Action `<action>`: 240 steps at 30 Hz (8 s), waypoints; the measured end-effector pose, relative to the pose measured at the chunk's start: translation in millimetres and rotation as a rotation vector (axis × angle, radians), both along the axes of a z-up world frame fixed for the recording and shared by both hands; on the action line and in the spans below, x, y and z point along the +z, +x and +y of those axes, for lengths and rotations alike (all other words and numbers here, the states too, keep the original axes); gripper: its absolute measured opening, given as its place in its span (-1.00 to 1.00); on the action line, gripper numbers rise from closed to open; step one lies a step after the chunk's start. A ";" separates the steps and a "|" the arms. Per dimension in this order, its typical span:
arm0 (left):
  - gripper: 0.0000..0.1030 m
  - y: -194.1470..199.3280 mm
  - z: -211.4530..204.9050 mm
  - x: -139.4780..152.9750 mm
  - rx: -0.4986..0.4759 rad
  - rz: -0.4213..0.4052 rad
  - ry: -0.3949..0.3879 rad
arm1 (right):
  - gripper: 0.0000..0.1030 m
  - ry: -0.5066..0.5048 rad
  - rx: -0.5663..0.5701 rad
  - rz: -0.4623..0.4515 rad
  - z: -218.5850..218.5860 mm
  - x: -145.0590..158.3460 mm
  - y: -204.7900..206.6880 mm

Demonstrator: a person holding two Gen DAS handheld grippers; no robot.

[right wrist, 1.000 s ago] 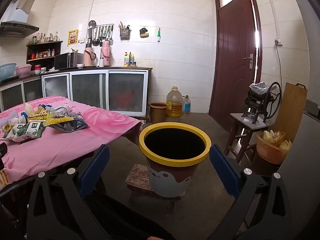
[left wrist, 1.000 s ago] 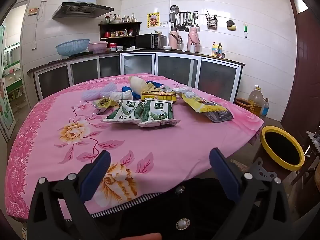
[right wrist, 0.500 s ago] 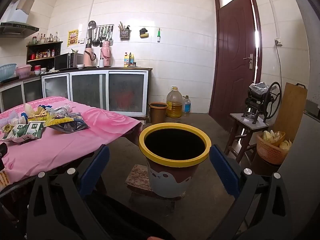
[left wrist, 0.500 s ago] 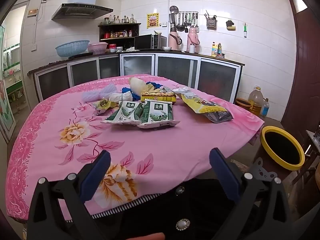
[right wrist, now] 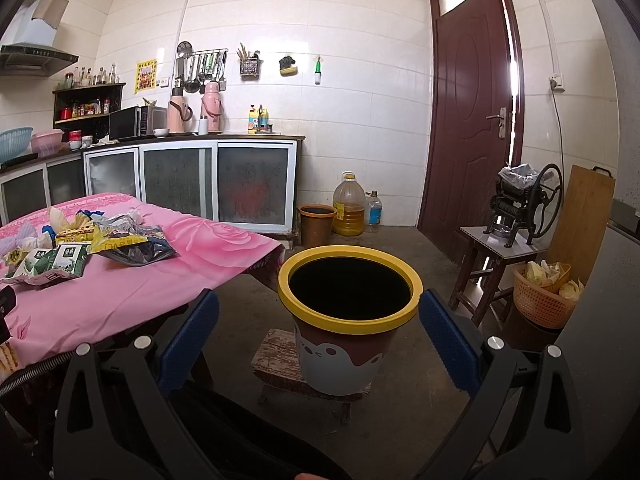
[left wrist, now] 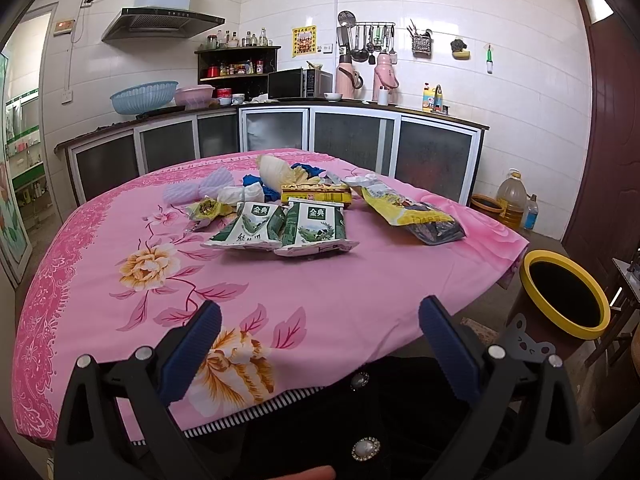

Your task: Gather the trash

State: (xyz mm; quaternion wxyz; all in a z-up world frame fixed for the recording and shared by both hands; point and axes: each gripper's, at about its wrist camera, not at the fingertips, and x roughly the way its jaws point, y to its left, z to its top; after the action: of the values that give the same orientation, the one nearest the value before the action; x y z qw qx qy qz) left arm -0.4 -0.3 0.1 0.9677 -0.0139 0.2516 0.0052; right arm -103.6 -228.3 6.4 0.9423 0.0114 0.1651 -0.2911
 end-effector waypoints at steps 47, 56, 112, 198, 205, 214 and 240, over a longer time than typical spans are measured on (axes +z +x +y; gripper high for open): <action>0.85 0.8 -1.4 9.6 0.001 0.001 0.008 | 0.85 -0.003 -0.001 0.002 -0.7 -2.3 -0.6; 0.85 -1.9 -3.1 0.6 -0.001 0.007 0.014 | 0.85 -0.015 -0.002 -0.001 4.9 1.2 0.8; 0.85 143.8 118.2 -23.2 -0.065 0.320 -0.229 | 0.85 -0.579 0.707 0.205 89.5 -36.2 251.8; -0.78 143.3 77.6 89.9 -0.660 0.188 0.557 | -0.78 -0.210 0.808 0.319 2.6 53.3 221.4; -0.78 146.6 12.7 95.6 -0.790 0.111 0.496 | -0.78 -0.189 0.639 0.331 -76.7 63.4 169.6; -0.78 162.5 -131.0 87.9 -1.039 0.047 0.418 | -0.78 -0.138 0.446 0.368 -180.2 70.0 131.7; -0.77 212.6 -398.7 -32.4 -1.255 0.357 0.274 | -0.75 0.392 0.357 0.474 -327.2 -34.1 152.6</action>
State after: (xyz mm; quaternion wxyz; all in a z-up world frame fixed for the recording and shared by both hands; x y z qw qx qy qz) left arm 212.3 -399.1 -32.3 0.7238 0.2593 0.3654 -0.5248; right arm 49.0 -555.6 -27.7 0.8937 0.0951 0.4312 -0.0791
